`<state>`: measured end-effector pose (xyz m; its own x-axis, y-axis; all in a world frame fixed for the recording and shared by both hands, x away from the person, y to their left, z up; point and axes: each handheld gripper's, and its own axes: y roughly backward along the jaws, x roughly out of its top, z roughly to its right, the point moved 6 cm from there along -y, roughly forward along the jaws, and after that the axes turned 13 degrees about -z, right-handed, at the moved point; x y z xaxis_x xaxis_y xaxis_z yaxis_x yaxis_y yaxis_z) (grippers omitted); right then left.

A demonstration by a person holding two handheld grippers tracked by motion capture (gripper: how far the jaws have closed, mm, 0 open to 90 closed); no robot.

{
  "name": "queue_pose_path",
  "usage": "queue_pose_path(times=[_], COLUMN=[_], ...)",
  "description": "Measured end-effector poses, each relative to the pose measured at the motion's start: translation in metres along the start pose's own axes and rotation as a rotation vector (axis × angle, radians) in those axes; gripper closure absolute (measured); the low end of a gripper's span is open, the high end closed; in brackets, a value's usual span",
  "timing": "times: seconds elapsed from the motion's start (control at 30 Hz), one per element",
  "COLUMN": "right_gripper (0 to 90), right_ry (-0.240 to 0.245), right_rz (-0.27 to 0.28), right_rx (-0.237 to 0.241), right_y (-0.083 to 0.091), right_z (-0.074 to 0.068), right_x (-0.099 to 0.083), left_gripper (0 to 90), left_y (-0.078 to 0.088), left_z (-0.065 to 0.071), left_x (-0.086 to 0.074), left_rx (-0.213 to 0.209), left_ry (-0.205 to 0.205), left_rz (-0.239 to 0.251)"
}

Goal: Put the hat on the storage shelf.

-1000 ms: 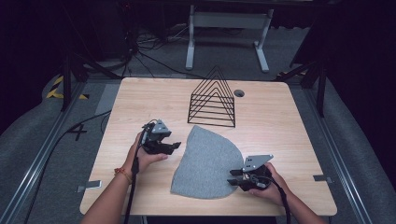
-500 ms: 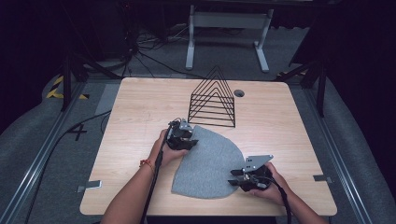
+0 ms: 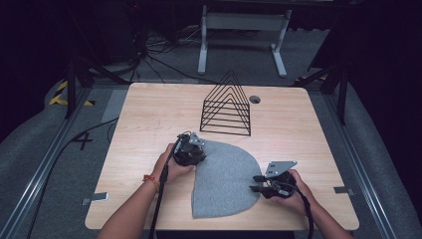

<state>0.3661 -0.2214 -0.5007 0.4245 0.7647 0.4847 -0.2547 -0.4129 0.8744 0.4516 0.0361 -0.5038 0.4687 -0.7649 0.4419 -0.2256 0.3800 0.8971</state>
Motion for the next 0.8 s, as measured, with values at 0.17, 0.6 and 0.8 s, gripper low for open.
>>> queue_pose_path(times=[0.17, 0.6, 0.8], right_gripper=[59.9, 53.8, 52.2], right_ry=[-0.030, -0.164, -0.183], right_rz=[-0.008, -0.012, -0.020], right_rx=[-0.054, -0.190, -0.252], right_y=[0.002, 0.003, 0.004], right_z=[0.012, 0.051, 0.062], right_x=[-0.002, -0.002, -0.002], left_gripper=[75.1, 73.5, 71.8], left_y=[0.007, 0.014, 0.015], left_z=[0.013, 0.050, 0.066], left_x=[-0.012, -0.033, -0.033], left_rx=[-0.006, -0.075, -0.103], left_ry=[-0.016, -0.009, -0.025], left_rz=[-0.029, -0.017, -0.021])
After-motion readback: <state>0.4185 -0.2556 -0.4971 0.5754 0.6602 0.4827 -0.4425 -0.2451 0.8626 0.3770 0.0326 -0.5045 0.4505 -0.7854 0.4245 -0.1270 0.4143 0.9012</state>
